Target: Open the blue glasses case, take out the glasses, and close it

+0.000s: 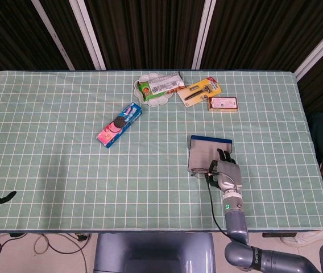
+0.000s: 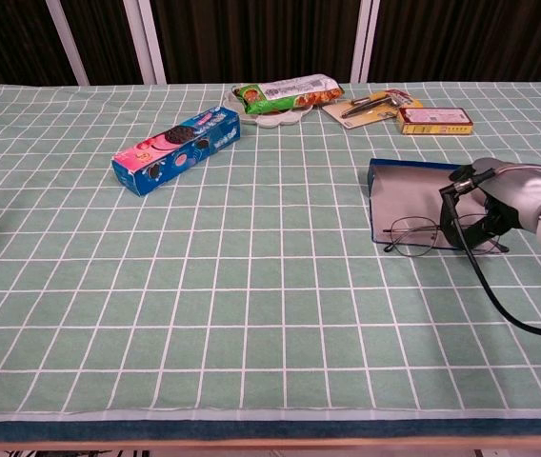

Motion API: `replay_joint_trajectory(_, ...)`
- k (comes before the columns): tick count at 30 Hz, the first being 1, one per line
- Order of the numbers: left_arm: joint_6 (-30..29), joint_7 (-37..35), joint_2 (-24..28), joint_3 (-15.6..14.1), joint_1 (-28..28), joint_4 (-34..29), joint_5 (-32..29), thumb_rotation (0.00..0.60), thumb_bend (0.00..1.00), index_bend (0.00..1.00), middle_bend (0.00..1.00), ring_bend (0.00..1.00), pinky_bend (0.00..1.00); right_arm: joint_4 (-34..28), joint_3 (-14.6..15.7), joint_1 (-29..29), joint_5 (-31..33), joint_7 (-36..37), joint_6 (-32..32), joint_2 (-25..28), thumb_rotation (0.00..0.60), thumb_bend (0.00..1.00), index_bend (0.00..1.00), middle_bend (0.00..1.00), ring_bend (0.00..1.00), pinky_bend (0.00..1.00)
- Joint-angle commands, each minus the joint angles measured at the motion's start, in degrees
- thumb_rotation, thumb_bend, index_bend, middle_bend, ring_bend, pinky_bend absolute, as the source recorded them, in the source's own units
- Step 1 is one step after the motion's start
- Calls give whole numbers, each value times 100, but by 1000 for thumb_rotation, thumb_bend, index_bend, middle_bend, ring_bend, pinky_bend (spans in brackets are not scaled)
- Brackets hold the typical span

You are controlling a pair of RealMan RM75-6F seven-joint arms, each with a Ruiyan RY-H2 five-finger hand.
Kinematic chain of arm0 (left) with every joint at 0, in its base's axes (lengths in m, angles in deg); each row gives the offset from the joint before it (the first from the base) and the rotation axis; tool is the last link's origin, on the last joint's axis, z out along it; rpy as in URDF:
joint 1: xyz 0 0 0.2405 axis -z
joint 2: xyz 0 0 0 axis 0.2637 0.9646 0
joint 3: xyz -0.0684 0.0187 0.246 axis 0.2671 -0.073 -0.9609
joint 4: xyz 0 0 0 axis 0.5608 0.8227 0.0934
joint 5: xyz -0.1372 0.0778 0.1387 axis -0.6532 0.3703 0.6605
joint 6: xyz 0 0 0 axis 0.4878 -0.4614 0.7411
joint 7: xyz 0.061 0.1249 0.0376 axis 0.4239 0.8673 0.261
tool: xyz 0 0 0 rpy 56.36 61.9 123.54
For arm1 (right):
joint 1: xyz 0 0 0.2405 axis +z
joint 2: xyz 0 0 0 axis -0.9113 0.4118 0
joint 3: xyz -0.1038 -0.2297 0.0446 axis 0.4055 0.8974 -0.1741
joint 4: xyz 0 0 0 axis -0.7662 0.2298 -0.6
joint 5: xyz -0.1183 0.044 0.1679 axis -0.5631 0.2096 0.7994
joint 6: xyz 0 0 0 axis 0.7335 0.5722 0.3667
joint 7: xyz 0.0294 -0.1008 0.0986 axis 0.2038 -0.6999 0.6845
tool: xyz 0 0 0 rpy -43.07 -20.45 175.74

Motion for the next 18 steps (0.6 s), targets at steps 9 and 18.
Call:
replay_joint_trajectory(9,28,-6,-1,-2,17,10,7,600,27,0,0,0,0,-366,-221,287,144,-272,-85,-91,600,569,561,99,0,194)
replay_joint_trajectory(18,56,-51,14,-1,30,30,13,600,26,0,0,0,0,-504,-389,607,453,-459,-160,-511,600,569,561,99,0,194)
